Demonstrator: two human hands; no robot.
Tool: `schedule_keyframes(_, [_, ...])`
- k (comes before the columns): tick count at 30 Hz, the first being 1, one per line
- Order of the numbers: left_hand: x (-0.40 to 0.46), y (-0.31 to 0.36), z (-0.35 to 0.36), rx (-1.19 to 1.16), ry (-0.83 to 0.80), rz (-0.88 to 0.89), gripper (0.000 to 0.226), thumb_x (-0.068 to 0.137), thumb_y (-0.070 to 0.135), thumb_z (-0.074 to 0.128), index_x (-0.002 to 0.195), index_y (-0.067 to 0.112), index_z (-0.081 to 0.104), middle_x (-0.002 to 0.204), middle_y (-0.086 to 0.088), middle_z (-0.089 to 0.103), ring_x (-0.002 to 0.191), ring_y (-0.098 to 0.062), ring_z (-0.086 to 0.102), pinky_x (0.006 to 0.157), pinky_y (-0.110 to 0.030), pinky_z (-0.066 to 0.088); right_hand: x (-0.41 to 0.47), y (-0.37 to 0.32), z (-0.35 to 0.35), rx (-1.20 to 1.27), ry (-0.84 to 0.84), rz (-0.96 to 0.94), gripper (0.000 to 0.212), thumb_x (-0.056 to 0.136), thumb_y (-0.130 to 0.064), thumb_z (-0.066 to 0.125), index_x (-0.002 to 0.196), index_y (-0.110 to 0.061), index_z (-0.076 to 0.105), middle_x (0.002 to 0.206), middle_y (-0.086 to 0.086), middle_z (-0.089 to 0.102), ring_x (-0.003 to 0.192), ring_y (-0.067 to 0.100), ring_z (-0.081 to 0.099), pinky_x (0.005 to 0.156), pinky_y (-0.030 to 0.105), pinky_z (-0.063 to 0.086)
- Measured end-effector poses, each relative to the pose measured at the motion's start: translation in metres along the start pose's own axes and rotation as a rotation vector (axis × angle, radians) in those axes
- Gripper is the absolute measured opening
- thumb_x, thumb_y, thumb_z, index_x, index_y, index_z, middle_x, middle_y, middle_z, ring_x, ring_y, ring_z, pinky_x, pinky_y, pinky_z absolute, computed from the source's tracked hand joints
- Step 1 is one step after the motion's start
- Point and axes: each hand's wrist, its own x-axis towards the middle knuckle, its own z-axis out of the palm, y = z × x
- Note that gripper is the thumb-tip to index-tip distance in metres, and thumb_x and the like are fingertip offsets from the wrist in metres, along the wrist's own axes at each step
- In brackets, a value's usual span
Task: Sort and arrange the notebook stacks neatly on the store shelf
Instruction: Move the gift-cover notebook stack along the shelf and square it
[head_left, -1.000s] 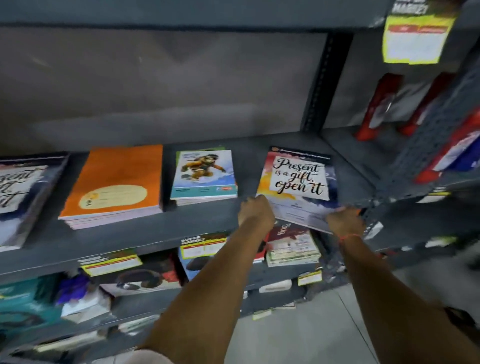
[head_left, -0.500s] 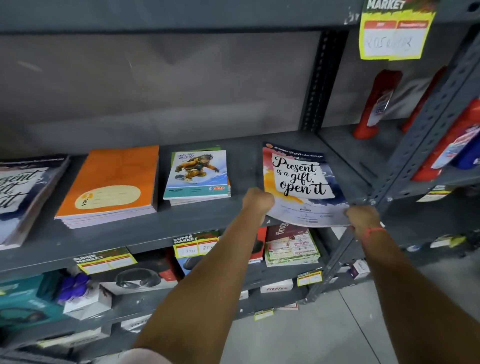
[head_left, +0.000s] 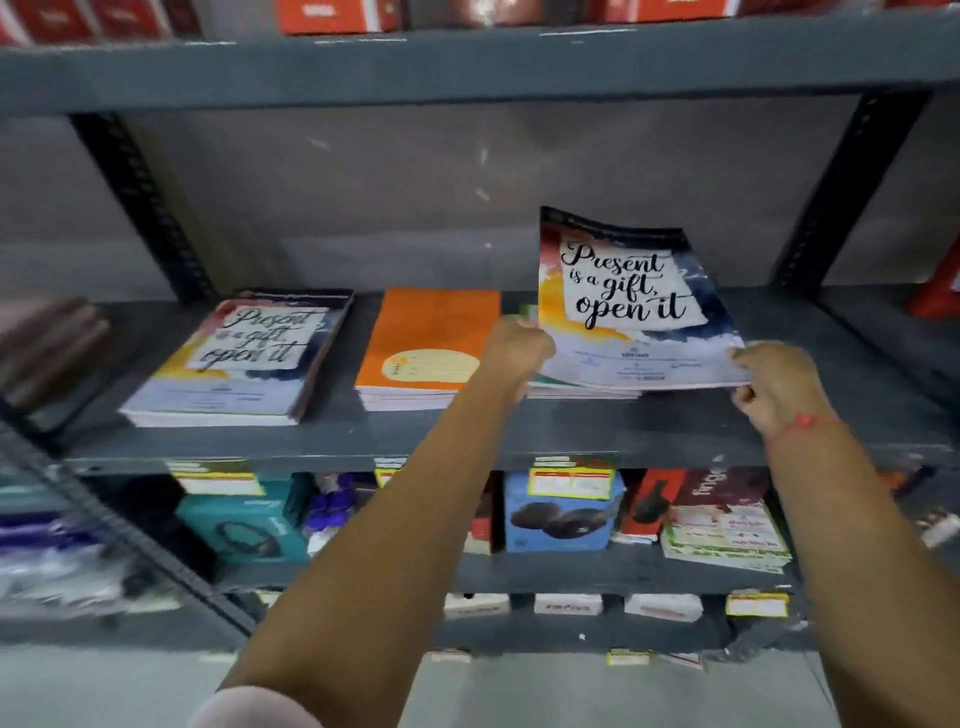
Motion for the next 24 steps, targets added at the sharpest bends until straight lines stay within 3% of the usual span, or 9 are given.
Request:
schedule_keyframes(6, [0.004,-0.054,-0.173,-0.047,0.158,-0.008,0.006,0.082,-0.005,0.056,0.082,-0.012,0.055,0.063,-0.008,0.04,0.064,-0.02,0.038,0.056,-0.023,0.032,-0.078,0.032,0.152,-0.134,-0.168,-0.126,0.027,0.091,-0.001,0.046,0.069,-0.016,0.044,0.072,0.009,0.041,0.051,0.015,0.031,0.024,0.007,0.02])
schedule_keyframes(8, [0.008,-0.074,-0.227,-0.032,0.202,-0.033,0.004,0.081,-0.007,0.056,0.079,-0.009,0.056,0.057,-0.011,0.036,0.051,-0.021,0.035,0.043,-0.017,0.03,-0.104,0.045,0.202,-0.135,-0.193,-0.157,0.011,0.091,0.0,0.047,0.091,-0.009,0.053,0.071,0.01,0.042,0.05,0.018,0.031,0.022,0.009,0.022])
schedule_keyframes(9, [0.009,-0.083,-0.251,-0.042,0.223,-0.036,0.015,0.081,-0.008,0.056,0.094,-0.017,0.056,0.058,-0.016,0.043,0.05,-0.026,0.04,0.039,-0.014,0.032,-0.111,0.054,0.225,-0.137,-0.206,-0.167,0.017,0.091,0.001,0.047,0.104,-0.007,0.054,0.071,0.01,0.045,0.049,0.018,0.031,0.023,0.01,0.022])
schedule_keyframes(11, [0.017,-0.104,-0.301,-0.028,0.277,-0.041,0.037,0.08,-0.006,0.057,0.115,-0.018,0.051,0.09,-0.035,0.061,0.073,-0.037,0.059,0.056,-0.019,0.041,-0.135,0.073,0.27,-0.134,-0.238,-0.191,0.031,0.09,0.002,0.048,0.12,0.002,0.053,0.091,0.017,0.057,0.052,0.015,0.034,0.027,0.012,0.028])
schedule_keyframes(13, [0.022,-0.121,-0.338,-0.015,0.333,-0.081,0.039,0.078,-0.002,0.06,0.116,-0.01,0.056,0.118,-0.029,0.062,0.086,-0.024,0.055,0.072,-0.028,0.044,-0.149,0.093,0.305,-0.143,-0.248,-0.172,0.035,0.088,0.002,0.048,0.123,0.007,0.051,0.113,0.022,0.059,0.055,0.011,0.036,0.039,0.017,0.031])
schedule_keyframes(16, [0.031,-0.145,-0.375,-0.029,0.333,-0.124,0.011,0.08,-0.01,0.057,0.087,-0.018,0.057,0.08,-0.023,0.058,0.066,-0.022,0.04,0.045,-0.01,0.04,-0.161,0.118,0.346,-0.196,-0.248,-0.135,0.037,0.087,-0.003,0.052,0.123,0.005,0.053,0.1,0.015,0.054,0.053,0.013,0.036,0.046,0.023,0.029])
schedule_keyframes(18, [0.04,-0.162,-0.391,-0.008,0.355,-0.142,0.026,0.08,-0.012,0.056,0.059,0.001,0.046,0.063,-0.012,0.042,0.064,-0.023,0.037,0.041,-0.013,0.036,-0.165,0.132,0.366,-0.239,-0.244,-0.136,0.035,0.086,-0.006,0.056,0.12,0.002,0.057,0.097,0.012,0.054,0.061,0.019,0.045,0.051,0.025,0.033])
schedule_keyframes(21, [0.053,-0.186,-0.407,0.011,0.356,-0.123,0.011,0.08,-0.007,0.055,0.08,0.004,0.053,0.084,-0.015,0.055,0.082,-0.025,0.05,0.072,-0.03,0.043,-0.168,0.154,0.388,-0.296,-0.242,-0.16,0.031,0.086,-0.008,0.056,0.115,0.002,0.061,0.099,0.014,0.061,0.086,0.024,0.053,0.071,0.028,0.039])
schedule_keyframes(24, [0.06,-0.211,-0.415,0.026,0.365,-0.095,0.018,0.08,0.006,0.055,0.095,-0.001,0.062,0.082,-0.015,0.06,0.071,-0.024,0.05,0.064,-0.028,0.041,-0.174,0.169,0.395,-0.365,-0.247,-0.224,0.032,0.087,-0.017,0.056,0.116,-0.004,0.063,0.117,0.014,0.065,0.108,0.029,0.058,0.088,0.032,0.043])
